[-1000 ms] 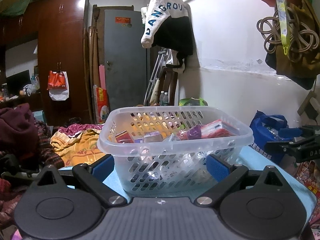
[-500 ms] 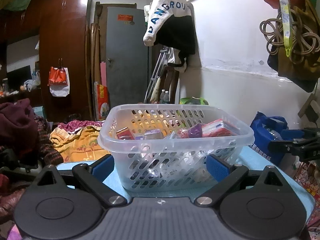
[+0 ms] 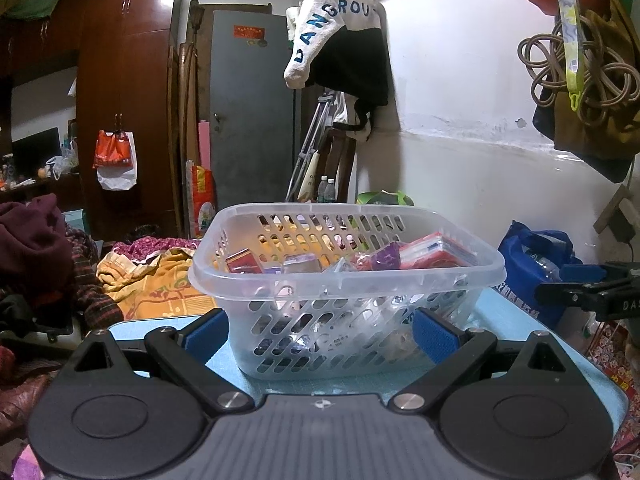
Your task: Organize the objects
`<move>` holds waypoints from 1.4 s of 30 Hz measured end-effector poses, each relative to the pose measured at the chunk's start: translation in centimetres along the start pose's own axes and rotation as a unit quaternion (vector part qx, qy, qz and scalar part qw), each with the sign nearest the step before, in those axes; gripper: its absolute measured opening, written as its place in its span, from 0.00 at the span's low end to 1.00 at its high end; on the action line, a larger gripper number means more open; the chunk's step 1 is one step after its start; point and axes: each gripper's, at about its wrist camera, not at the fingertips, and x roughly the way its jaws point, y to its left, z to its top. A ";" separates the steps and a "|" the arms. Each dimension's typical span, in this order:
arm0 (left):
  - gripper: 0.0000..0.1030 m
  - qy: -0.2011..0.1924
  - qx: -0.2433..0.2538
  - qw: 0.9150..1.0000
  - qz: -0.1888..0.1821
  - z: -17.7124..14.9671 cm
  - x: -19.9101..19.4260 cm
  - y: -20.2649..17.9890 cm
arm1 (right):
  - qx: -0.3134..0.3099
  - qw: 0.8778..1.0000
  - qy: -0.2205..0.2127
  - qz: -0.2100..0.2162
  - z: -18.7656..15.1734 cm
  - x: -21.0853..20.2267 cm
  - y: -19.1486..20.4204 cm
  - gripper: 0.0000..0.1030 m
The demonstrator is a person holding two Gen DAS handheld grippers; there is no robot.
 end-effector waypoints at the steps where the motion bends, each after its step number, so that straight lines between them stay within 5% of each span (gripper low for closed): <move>1: 0.97 0.000 -0.001 1.000 0.000 0.0 0.0 0.0 | 0.001 1.000 -0.001 0.000 0.0 -0.1 -0.1 1.00; 42: 0.97 0.001 0.009 1.000 0.002 -0.1 -0.2 -0.7 | -0.005 1.000 0.009 0.003 -0.4 -0.1 -0.3 1.00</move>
